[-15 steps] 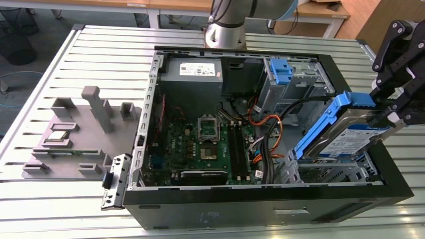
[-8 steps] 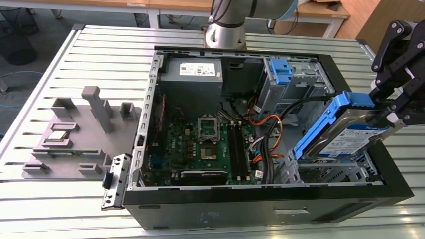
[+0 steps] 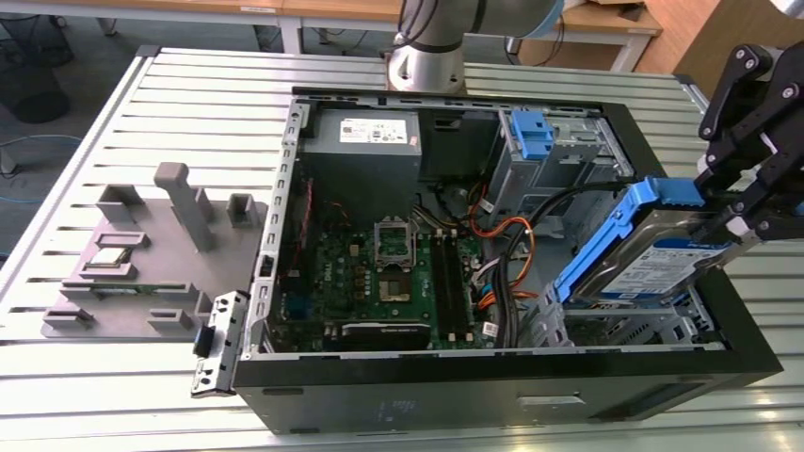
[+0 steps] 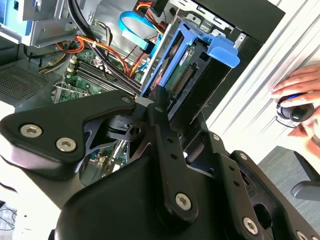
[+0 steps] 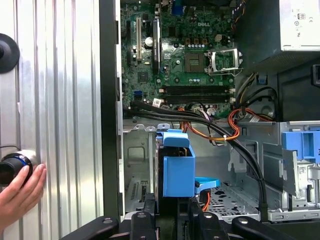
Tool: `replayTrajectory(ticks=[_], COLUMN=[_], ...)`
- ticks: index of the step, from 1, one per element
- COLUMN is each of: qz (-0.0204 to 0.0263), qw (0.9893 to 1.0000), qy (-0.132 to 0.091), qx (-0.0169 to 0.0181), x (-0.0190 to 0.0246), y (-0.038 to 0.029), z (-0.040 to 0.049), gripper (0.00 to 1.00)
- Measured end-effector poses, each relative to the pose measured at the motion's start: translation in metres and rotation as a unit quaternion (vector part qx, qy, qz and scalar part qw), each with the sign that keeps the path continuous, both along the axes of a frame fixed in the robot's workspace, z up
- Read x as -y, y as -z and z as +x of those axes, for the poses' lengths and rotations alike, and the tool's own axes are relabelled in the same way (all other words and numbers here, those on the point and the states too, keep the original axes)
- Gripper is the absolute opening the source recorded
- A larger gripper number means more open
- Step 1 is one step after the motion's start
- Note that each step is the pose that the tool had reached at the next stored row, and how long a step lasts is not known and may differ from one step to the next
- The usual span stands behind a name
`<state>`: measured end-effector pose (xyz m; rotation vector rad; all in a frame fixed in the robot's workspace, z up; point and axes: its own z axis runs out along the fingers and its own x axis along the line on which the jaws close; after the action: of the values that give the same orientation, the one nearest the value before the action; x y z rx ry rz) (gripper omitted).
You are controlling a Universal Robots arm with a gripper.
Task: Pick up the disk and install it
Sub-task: 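Insert the disk into the insertion slot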
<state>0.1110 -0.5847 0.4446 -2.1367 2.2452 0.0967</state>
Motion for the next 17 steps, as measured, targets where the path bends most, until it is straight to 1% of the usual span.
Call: replayTrajectory(ticks=[3,6,12,13,17], qz=[0.0003,0.0003,0.0003,0.0003,0.0003], qw=[1.0000,1.0000,1.0000,1.0000,1.0000], qy=[0.000,0.000,0.000,0.000,0.000], qx=[0.0000,0.0000,0.0000,0.0000,0.0000], x=[0.0000,0.0000,0.0000,0.0000,0.0000], y=[0.0009,0.0047,0.0155,0.0193,0.0265], z=[0.0000,0.0000,0.0000,0.0000,0.0000], gripper=[0.35,0.35,0.35,0.35,0.35])
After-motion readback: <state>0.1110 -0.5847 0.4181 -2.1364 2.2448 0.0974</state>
